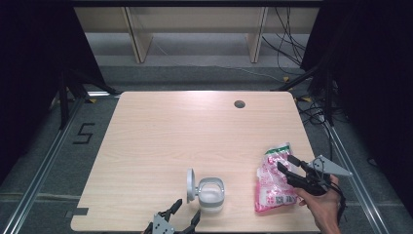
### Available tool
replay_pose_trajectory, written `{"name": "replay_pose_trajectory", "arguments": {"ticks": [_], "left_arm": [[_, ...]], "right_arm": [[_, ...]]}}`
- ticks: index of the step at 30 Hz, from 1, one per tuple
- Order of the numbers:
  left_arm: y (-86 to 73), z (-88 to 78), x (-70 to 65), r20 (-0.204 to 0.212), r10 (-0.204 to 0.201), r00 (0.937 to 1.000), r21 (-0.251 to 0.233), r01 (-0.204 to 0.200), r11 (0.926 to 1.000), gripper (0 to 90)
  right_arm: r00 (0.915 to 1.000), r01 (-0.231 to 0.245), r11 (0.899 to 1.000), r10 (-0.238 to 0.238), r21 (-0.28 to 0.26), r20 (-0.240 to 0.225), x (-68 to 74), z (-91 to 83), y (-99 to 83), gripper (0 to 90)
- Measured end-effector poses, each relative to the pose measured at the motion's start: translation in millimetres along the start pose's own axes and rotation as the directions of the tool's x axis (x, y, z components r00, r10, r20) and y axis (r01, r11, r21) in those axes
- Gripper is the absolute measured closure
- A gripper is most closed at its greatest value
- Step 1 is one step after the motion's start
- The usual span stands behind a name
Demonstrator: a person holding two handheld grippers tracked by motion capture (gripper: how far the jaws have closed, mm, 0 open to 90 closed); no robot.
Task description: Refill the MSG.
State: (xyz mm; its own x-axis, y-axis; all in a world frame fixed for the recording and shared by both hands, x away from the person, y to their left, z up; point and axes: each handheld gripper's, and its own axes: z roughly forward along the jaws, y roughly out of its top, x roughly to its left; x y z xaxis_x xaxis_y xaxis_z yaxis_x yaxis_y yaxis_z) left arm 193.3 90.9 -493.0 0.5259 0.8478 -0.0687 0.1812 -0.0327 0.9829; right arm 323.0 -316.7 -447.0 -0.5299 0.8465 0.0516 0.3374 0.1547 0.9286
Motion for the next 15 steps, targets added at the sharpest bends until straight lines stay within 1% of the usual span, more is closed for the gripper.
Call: {"name": "replay_pose_trajectory", "arguments": {"ticks": [1, 2, 3, 4, 5, 6, 7, 8, 9, 10, 11, 12, 13, 14, 15], "left_arm": [[0.0, -1.5, -1.4, -0.014, -0.023, 0.9996, 0.013, 0.024, 0.9996, 35.4], [-0.4, -0.7, -0.5, -0.012, -0.028, 0.9995, 0.001, 0.028, 0.9996, 35.3], [0.2, -1.2, 1.0, -0.008, -0.014, 0.9999, 0.006, 0.014, 0.9999, 35.3], [-0.1, -1.4, 0.8, -0.017, -0.033, 0.9993, 0.004, 0.033, 0.9995, 35.3], [-0.1, -1.5, 1.6, -0.016, -0.030, 0.9994, 0.004, 0.030, 0.9995, 35.3], [0.7, -1.8, 3.3, -0.013, -0.016, 0.9998, 0.008, 0.016, 0.9998, 35.3], [0.4, -1.2, 3.2, -0.012, -0.028, 0.9995, -0.002, 0.028, 0.9996, 35.3], [0.6, -0.7, 4.3, -0.010, -0.021, 0.9997, -0.008, 0.021, 0.9997, 35.3], [0.8, -1.6, 3.3, -0.020, -0.040, 0.9990, -0.001, 0.040, 0.9992, 35.3], [1.7, -2.4, 5.1, -0.017, -0.026, 0.9995, 0.006, 0.026, 0.9996, 35.3], [1.7, -2.0, 5.2, -0.018, -0.033, 0.9993, -0.001, 0.033, 0.9995, 35.3], [2.4, -2.8, 5.3, -0.024, -0.036, 0.9991, 0.009, 0.037, 0.9993, 35.3], [2.6, -2.5, 5.8, -0.021, -0.034, 0.9992, 0.009, 0.034, 0.9994, 35.3], [3.0, -2.6, 5.9, -0.022, -0.037, 0.9991, 0.015, 0.037, 0.9992, 34.9], [3.2, -2.2, 6.4, -0.024, -0.035, 0.9991, 0.013, 0.035, 0.9993, 34.9]], "right_arm": [[0.9998, 0.004, 1.000, -0.005, -0.010, -0.019, 2.2, -0.1, 0.0, 46.8], [0.9997, 0.018, 1.000, -0.018, -0.012, -0.017, 3.5, -0.3, 0.0, 45.9], [0.9990, 0.006, 1.000, -0.007, -0.008, -0.044, 7.2, 0.0, -0.1, 44.6], [0.9987, -0.030, 1.000, 0.030, 0.004, -0.040, 12.3, -2.2, -0.1, 43.7], [0.9978, -0.032, 0.999, 0.032, 0.004, -0.058, 15.4, -2.3, -1.0, 41.8], [0.9973, -0.028, 1.000, 0.028, 0.004, -0.068, 16.6, -2.1, -1.6, 40.7], [0.9964, -0.008, 1.000, 0.008, -0.002, -0.085, 19.5, -0.8, -2.7, 40.2], [0.9960, 0.012, 1.000, -0.011, 0.002, -0.089, 24.0, -2.0, -3.4, 39.7], [0.9960, 0.012, 1.000, -0.011, 0.002, -0.089, 24.0, -2.0, -3.4, 38.5], [0.9944, 0.004, 1.000, -0.003, 0.009, -0.106, 30.8, -1.9, -4.7, 37.0], [0.9944, 0.004, 1.000, -0.003, 0.009, -0.106, 30.8, -1.9, -4.7, 37.0], [0.9940, 0.000, 1.000, -0.001, -0.004, -0.110, 33.3, -1.2, -5.2, 36.4], [0.9926, 0.008, 1.000, -0.007, 0.005, -0.122, 36.4, -2.8, -4.9, 35.2], [0.9927, 0.030, 0.999, -0.027, 0.020, -0.117, 37.9, -3.6, -5.5, 34.5], [0.9929, 0.028, 0.999, -0.024, 0.038, -0.116, 40.8, -4.0, -6.0, 32.2]]}}
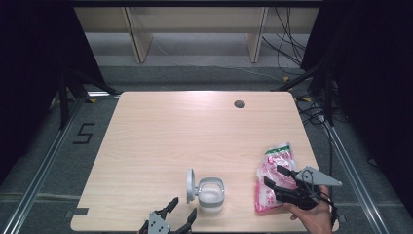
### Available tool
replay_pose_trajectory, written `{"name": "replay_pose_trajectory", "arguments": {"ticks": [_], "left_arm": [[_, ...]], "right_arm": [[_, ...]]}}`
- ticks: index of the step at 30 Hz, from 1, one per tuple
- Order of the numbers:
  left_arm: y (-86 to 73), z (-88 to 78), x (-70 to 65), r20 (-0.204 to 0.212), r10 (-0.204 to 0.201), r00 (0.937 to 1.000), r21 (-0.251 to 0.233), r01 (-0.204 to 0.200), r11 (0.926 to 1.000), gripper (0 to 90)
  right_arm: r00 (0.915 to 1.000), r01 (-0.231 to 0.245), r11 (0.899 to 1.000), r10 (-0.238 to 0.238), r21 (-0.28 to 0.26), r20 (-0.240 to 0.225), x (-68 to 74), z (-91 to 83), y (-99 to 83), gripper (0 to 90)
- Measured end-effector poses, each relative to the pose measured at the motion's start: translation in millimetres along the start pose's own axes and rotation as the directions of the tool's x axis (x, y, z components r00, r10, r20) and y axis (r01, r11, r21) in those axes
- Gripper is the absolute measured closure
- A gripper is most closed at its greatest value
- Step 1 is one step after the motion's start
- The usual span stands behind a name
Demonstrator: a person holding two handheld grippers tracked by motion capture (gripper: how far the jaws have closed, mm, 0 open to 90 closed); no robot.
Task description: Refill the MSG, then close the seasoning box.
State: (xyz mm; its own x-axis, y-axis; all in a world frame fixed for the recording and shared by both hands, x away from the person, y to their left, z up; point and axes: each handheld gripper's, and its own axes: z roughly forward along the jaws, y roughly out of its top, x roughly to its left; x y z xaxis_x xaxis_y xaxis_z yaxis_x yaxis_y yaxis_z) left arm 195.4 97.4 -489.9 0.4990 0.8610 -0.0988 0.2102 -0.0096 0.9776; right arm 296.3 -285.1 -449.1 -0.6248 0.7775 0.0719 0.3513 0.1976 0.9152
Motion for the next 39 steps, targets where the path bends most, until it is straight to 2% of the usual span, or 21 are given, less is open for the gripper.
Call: {"name": "replay_pose_trajectory", "arguments": {"ticks": [2, 5, 6, 7, 8, 11, 12, 14, 15, 17, 18, 21, 23, 28, 31, 32, 34, 35, 37, 38, 39], "left_arm": [[0.9, 1.0, 2.4, 0.015, 0.014, 0.9998, -0.012, -0.014, 0.9998, 34.7], [3.0, -1.8, 4.2, 0.002, 0.006, 1.0000, 0.012, -0.006, 0.9999, 34.5], [3.0, -1.0, 5.5, 0.004, 0.003, 1.0000, 0.008, -0.003, 1.0000, 34.4], [3.3, -0.4, 6.9, 0.000, 0.009, 1.0000, 0.001, -0.009, 1.0000, 34.3], [3.8, -0.7, 8.4, 0.000, 0.002, 1.0000, -0.001, -0.002, 1.0000, 34.3], [6.7, -1.1, 12.1, -0.004, 0.002, 1.0000, 0.001, -0.002, 1.0000, 34.2], [8.1, -2.3, 12.4, -0.012, 0.002, 0.9999, 0.016, -0.002, 0.9999, 34.3], [10.2, -2.0, 14.3, -0.014, 0.001, 0.9999, 0.017, -0.001, 0.9999, 34.3], [11.0, -1.6, 15.3, -0.015, 0.007, 0.9999, 0.014, -0.006, 0.9999, 34.3], [11.3, -0.2, 16.6, -0.012, 0.001, 0.9999, 0.006, -0.001, 1.0000, 34.3], [12.4, -1.5, 18.2, -0.017, 0.023, 0.9996, 0.028, -0.022, 0.9994, 34.3], [13.1, 0.2, 19.9, -0.013, 0.029, 0.9995, 0.030, -0.028, 0.9991, 34.5], [14.4, 0.6, 19.6, -0.018, 0.019, 0.9997, 0.039, -0.018, 0.9991, 35.4], [18.2, 0.5, 22.8, -0.005, 0.017, 0.9998, 0.014, -0.017, 0.9998, 38.4], [19.7, 0.9, 25.9, -0.015, 0.002, 0.9999, 0.011, -0.002, 0.9999, 43.4], [20.4, 1.5, 28.2, -0.008, 0.020, 0.9998, 0.012, -0.020, 0.9997, 46.1], [20.4, 2.5, 30.0, -0.013, 0.002, 0.9999, 0.009, -0.001, 1.0000, 52.7], [21.2, 2.4, 31.9, -0.006, 0.020, 0.9998, 0.010, -0.020, 0.9997, 56.6], [21.2, 3.3, 32.8, 0.000, 0.012, 0.9999, -0.007, -0.012, 0.9999, 65.3], [21.3, 3.7, 33.6, 0.000, 0.017, 0.9999, -0.009, -0.017, 0.9998, 72.4], [21.9, 4.4, 34.3, -0.001, 0.025, 0.9997, 0.004, -0.025, 0.9997, 77.7]], "right_arm": [[0.9997, -0.023, 1.000, 0.024, 0.016, -0.008, 5.1, 0.4, -2.3, 29.6], [0.9999, 0.005, 0.999, -0.004, 0.051, -0.015, 9.7, -0.8, -6.2, 24.3], [0.9995, 0.021, 0.999, -0.020, 0.044, -0.026, 11.4, -0.3, -8.2, 24.2], [0.9998, -0.003, 0.999, 0.004, 0.051, -0.021, 14.7, -1.4, -9.2, 24.1], [0.9993, 0.029, 0.998, -0.028, 0.046, -0.023, 12.8, -0.4, -10.0, 24.1], [0.9995, 0.011, 0.997, -0.009, 0.072, -0.031, 19.6, -3.1, -12.7, 24.1], [0.9990, 0.041, 0.998, -0.040, 0.054, -0.020, 19.8, -2.2, -13.7, 24.1], [0.9995, 0.016, 0.997, -0.014, 0.079, -0.029, 23.4, -4.2, -15.1, 24.3], [0.9987, 0.040, 0.997, -0.038, 0.060, -0.034, 21.6, -3.2, -15.5, 24.5], [0.9994, 0.022, 0.996, -0.020, 0.087, -0.028, 25.1, -5.8, -17.1, 24.8], [0.9994, 0.022, 0.996, -0.020, 0.087, -0.028, 25.1, -5.8, -17.1, 24.8], [0.9980, 0.045, 0.997, -0.042, 0.066, -0.047, 23.4, -5.6, -17.8, 25.6], [0.9986, 0.032, 0.996, -0.029, 0.078, -0.045, 23.9, -7.5, -18.6, 26.0], [0.9985, 0.031, 0.997, -0.028, 0.069, -0.047, 25.4, -9.6, -21.5, 26.8], [0.9985, 0.031, 0.997, -0.028, 0.064, -0.048, 27.5, -10.5, -21.9, 27.1], [0.9984, 0.040, 0.997, -0.037, 0.069, -0.042, 27.4, -11.2, -22.2, 27.1], [0.9990, 0.015, 0.996, -0.011, 0.088, -0.043, 29.2, -13.0, -22.7, 27.2], [0.9992, 0.004, 0.997, 0.000, 0.079, -0.039, 30.3, -13.1, -23.1, 27.4], [0.9985, 0.024, 0.998, -0.021, 0.066, -0.051, 28.7, -12.2, -23.8, 27.5], [0.9986, -0.005, 0.997, 0.009, 0.077, -0.052, 31.1, -13.2, -24.3, 27.5], [0.9984, 0.019, 0.997, -0.016, 0.070, -0.053, 28.8, -12.5, -24.4, 27.6]]}}
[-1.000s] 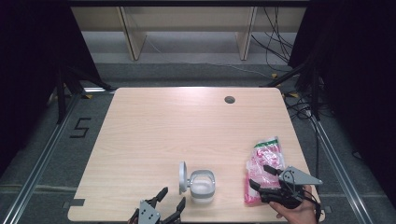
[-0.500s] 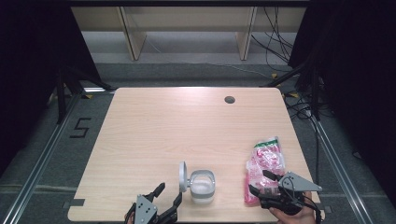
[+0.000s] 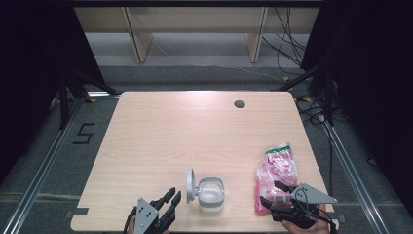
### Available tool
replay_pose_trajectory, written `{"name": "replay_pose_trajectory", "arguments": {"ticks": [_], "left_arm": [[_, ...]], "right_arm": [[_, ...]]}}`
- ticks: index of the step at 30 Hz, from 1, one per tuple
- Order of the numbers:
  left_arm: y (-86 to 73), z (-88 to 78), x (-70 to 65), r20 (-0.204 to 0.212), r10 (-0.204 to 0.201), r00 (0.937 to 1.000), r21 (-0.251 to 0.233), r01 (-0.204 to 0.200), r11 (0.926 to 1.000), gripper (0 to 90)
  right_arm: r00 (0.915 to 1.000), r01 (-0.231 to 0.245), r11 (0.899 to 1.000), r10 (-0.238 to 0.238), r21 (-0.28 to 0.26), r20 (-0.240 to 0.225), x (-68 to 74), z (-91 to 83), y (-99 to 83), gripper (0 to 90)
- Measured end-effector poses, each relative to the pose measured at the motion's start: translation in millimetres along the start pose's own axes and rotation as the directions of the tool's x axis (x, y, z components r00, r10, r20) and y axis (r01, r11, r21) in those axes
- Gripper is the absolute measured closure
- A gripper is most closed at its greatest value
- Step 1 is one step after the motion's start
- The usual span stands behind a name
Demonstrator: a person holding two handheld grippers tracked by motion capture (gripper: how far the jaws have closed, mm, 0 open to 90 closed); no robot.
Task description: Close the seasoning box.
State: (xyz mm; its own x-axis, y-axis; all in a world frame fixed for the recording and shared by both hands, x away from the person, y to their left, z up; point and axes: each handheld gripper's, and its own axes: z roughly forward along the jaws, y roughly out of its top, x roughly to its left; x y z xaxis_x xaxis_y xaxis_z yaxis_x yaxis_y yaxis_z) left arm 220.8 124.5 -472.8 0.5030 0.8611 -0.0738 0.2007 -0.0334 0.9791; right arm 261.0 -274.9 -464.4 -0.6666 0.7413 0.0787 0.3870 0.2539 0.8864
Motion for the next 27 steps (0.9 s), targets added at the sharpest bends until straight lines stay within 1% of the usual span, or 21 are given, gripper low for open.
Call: {"name": "replay_pose_trajectory", "arguments": {"ticks": [1, 3, 4, 5, 6, 8, 9, 10, 11, 13, 14, 15, 16, 17, 18, 19, 20, 21, 22, 25, 27], "left_arm": [[0.5, 0.9, 0.0, 0.002, -0.006, 1.0000, 0.000, 0.006, 1.0000, 82.2], [2.1, 1.7, 0.3, 0.001, -0.014, 0.9999, 0.000, 0.014, 0.9999, 87.7], [3.6, 3.7, 0.2, 0.009, -0.004, 1.0000, -0.006, 0.004, 1.0000, 89.1], [4.4, 3.3, -1.1, 0.001, -0.008, 1.0000, 0.001, 0.008, 1.0000, 89.1], [6.1, 4.5, -1.7, 0.004, 0.011, 0.9999, -0.003, -0.011, 0.9999, 89.1], [7.9, 7.7, -2.9, 0.019, 0.009, 0.9998, -0.011, -0.009, 0.9999, 89.2], [8.9, 7.4, -3.4, 0.016, 0.014, 0.9998, -0.002, -0.014, 0.9999, 89.3], [10.1, 7.8, -4.3, 0.018, 0.017, 0.9997, 0.008, -0.017, 0.9998, 89.3], [10.4, 8.1, -5.0, 0.017, 0.014, 0.9998, 0.004, -0.014, 0.9999, 89.3], [11.6, 9.0, -4.9, 0.022, 0.033, 0.9992, 0.005, -0.033, 0.9994, 89.3], [11.8, 9.2, -5.1, 0.023, 0.034, 0.9992, 0.006, -0.034, 0.9994, 89.3], [11.7, 9.4, -5.7, 0.023, 0.027, 0.9994, 0.009, -0.027, 0.9996, 89.3], [11.8, 9.7, -6.4, 0.024, 0.024, 0.9994, 0.007, -0.024, 0.9997, 89.3], [11.9, 9.8, -7.0, 0.024, 0.021, 0.9995, 0.006, -0.022, 0.9998, 89.3], [12.4, 9.9, -6.9, 0.031, 0.034, 0.9989, 0.008, -0.034, 0.9994, 89.2], [12.2, 11.0, -8.0, 0.030, 0.028, 0.9992, 0.001, -0.028, 0.9996, 89.3], [12.9, 11.0, -8.8, 0.036, 0.035, 0.9987, 0.007, -0.035, 0.9993, 89.3], [12.7, 12.4, -9.8, 0.040, 0.032, 0.9987, -0.006, -0.032, 0.9995, 89.3], [13.5, 13.4, -10.0, 0.047, 0.047, 0.9977, -0.014, -0.047, 0.9988, 89.2], [14.8, 13.3, -13.9, 0.047, 0.040, 0.9981, 0.002, -0.040, 0.9992, 89.2], [15.8, 14.4, -14.9, 0.053, 0.052, 0.9972, -0.001, -0.052, 0.9987, 89.2]], "right_arm": [[0.9999, -0.015, 1.000, 0.015, 0.014, 0.004, 2.2, -0.9, -0.4, 27.7], [0.9999, -0.013, 1.000, 0.013, 0.023, 0.004, 2.6, -1.6, 0.0, 27.7], [0.9999, -0.010, 1.000, 0.010, 0.022, 0.002, 2.5, -1.7, 0.1, 27.7], [0.9999, 0.011, 1.000, -0.011, 0.013, 0.001, 0.7, -1.2, 0.2, 27.8], [0.9999, 0.012, 1.000, -0.012, 0.013, 0.001, 0.7, -1.3, 0.1, 27.9], [0.9997, 0.018, 1.000, -0.018, 0.003, 0.014, 0.0, -0.8, 0.0, 28.0], [1.0000, 0.004, 1.000, -0.004, 0.006, 0.004, 1.7, -1.8, -0.2, 28.0], [0.9999, 0.016, 1.000, -0.016, 0.003, 0.004, 0.7, -1.6, -0.1, 28.0], [0.9998, 0.016, 1.000, -0.016, -0.002, 0.008, 0.6, -0.2, -0.8, 28.0], [0.9998, 0.020, 1.000, -0.020, 0.003, 0.004, 0.8, -1.8, -0.9, 28.2], [1.0000, 0.004, 1.000, -0.004, 0.007, 0.002, 2.1, -2.4, -1.0, 28.4], [1.0000, 0.004, 1.000, -0.004, 0.017, 0.000, 2.2, -3.3, -1.0, 28.4], [1.0000, 0.002, 1.000, -0.002, 0.009, 0.002, 2.5, -2.7, -1.3, 28.4], [0.9999, 0.011, 1.000, -0.011, 0.005, 0.000, 1.1, -2.5, -1.3, 28.4], [0.9999, 0.010, 1.000, -0.010, 0.005, 0.000, 1.3, -2.6, -1.3, 28.4], [1.0000, 0.006, 1.000, -0.006, 0.003, -0.003, 1.6, -2.7, -1.2, 28.5], [1.0000, 0.005, 1.000, -0.005, 0.003, -0.003, 1.8, -2.7, -1.3, 28.5], [1.0000, 0.009, 1.000, -0.009, 0.002, -0.003, 1.6, -2.6, -1.4, 28.7], [0.9999, 0.017, 1.000, -0.017, -0.003, 0.000, 1.2, -2.6, -1.4, 29.3], [0.9998, 0.021, 1.000, -0.021, 0.004, 0.001, 1.9, -3.1, -1.8, 29.7], [0.9994, 0.035, 0.999, -0.035, 0.004, 0.000, 1.1, -3.0, -2.0, 29.7]]}}
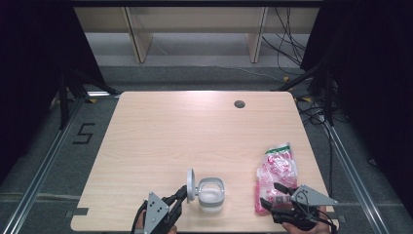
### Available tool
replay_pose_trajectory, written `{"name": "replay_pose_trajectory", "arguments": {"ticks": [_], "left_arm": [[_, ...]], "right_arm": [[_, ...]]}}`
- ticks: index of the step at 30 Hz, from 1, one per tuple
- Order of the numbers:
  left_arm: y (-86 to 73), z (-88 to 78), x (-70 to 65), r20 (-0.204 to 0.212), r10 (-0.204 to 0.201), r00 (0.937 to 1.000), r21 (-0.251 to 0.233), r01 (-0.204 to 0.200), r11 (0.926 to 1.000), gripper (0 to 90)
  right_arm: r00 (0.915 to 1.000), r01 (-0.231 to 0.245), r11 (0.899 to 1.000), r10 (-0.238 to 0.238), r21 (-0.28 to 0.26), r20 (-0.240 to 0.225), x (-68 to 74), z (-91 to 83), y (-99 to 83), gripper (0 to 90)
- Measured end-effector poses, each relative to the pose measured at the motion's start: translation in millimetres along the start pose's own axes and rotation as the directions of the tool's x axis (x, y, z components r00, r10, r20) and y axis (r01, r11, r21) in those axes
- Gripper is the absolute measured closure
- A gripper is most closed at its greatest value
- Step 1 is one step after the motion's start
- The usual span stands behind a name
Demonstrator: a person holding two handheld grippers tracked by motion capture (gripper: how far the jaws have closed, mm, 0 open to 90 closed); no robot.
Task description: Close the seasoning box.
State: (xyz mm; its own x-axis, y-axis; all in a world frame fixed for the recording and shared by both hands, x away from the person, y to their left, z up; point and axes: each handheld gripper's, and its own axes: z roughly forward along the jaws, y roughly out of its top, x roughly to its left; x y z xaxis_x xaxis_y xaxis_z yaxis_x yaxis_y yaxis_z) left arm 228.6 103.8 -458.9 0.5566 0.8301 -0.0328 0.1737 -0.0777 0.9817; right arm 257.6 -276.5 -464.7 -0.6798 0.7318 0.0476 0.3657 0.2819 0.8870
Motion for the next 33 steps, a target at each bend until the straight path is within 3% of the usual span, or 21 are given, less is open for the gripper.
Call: {"name": "replay_pose_trajectory", "arguments": {"ticks": [5, 8, 9, 11, 12, 19, 22, 23, 25, 26, 27, 28, 29, 31, 32, 33], "left_arm": [[2.2, 2.0, -3.0, 0.011, 0.003, 0.9999, -0.023, -0.002, 0.9997, 89.2], [4.1, 1.7, -5.5, 0.007, 0.006, 1.0000, -0.012, -0.006, 0.9999, 89.2], [4.7, 3.9, -5.2, 0.021, 0.023, 0.9995, -0.029, -0.022, 0.9993, 89.2], [5.8, 2.3, -7.1, 0.012, 0.015, 0.9998, -0.007, -0.015, 0.9999, 89.2], [6.0, 4.6, -6.8, 0.024, 0.025, 0.9994, -0.026, -0.025, 0.9993, 89.2], [7.9, 5.6, -10.0, 0.028, 0.034, 0.9990, -0.007, -0.033, 0.9994, 89.1], [8.3, 6.6, -11.7, 0.032, 0.035, 0.9989, -0.009, -0.035, 0.9994, 89.2], [8.2, 8.1, -12.9, 0.037, 0.026, 0.9990, -0.020, -0.025, 0.9995, 89.2], [9.0, 8.6, -13.3, 0.041, 0.035, 0.9985, -0.019, -0.034, 0.9992, 89.1], [9.7, 7.9, -14.0, 0.038, 0.034, 0.9987, -0.006, -0.034, 0.9994, 89.1], [10.4, 8.3, -13.6, 0.043, 0.050, 0.9978, -0.005, -0.050, 0.9987, 89.2], [10.2, 8.5, -14.7, 0.042, 0.039, 0.9984, -0.005, -0.039, 0.9992, 89.1], [10.4, 8.9, -15.3, 0.044, 0.041, 0.9982, -0.006, -0.041, 0.9992, 89.2], [10.7, 9.3, -15.9, 0.049, 0.043, 0.9979, -0.008, -0.043, 0.9991, 89.1], [11.0, 9.2, -15.7, 0.052, 0.050, 0.9974, -0.010, -0.050, 0.9987, 89.1], [11.0, 10.2, -15.6, 0.063, 0.050, 0.9968, -0.026, -0.048, 0.9985, 89.0]], "right_arm": [[0.9994, -0.031, 1.000, 0.031, -0.004, -0.018, 0.9, 0.1, -0.3, 29.6], [0.9994, -0.035, 0.999, 0.035, -0.003, -0.007, 1.6, -0.5, -0.5, 29.0], [0.9995, -0.032, 0.999, 0.032, 0.003, 0.001, 1.7, -1.3, -0.3, 28.7], [0.9987, -0.050, 0.999, 0.050, 0.005, -0.004, 4.2, -1.3, -0.3, 27.8], [0.9997, -0.024, 1.000, 0.024, -0.003, 0.002, 2.6, -0.5, -0.3, 27.2], [0.9998, -0.005, 1.000, 0.005, 0.005, -0.018, 3.5, 0.4, -0.3, 25.1], [0.9999, -0.010, 1.000, 0.010, 0.014, -0.004, 4.8, -2.6, -0.5, 25.3], [0.9992, -0.040, 0.999, 0.040, 0.013, -0.007, 7.2, -3.2, -0.6, 25.2], [0.9999, -0.012, 1.000, 0.012, 0.004, 0.000, 6.2, -3.3, -0.8, 25.3], [0.9992, -0.039, 0.999, 0.039, 0.011, 0.002, 8.5, -4.2, -1.2, 25.4], [0.9997, -0.026, 1.000, 0.026, -0.005, -0.002, 7.6, -3.4, -1.4, 25.4], [0.9990, -0.044, 0.999, 0.044, 0.013, -0.004, 9.0, -4.7, -1.7, 25.4], [1.0000, -0.004, 1.000, 0.004, -0.001, -0.004, 6.1, -3.9, -1.6, 25.5], [0.9984, -0.056, 0.998, 0.056, 0.008, -0.010, 10.0, -5.4, -2.0, 25.5], [0.9997, -0.025, 1.000, 0.025, -0.003, -0.007, 7.9, -4.8, -1.9, 25.6], [0.9992, -0.039, 0.999, 0.039, 0.002, -0.009, 8.9, -5.2, -2.1, 25.6]]}}
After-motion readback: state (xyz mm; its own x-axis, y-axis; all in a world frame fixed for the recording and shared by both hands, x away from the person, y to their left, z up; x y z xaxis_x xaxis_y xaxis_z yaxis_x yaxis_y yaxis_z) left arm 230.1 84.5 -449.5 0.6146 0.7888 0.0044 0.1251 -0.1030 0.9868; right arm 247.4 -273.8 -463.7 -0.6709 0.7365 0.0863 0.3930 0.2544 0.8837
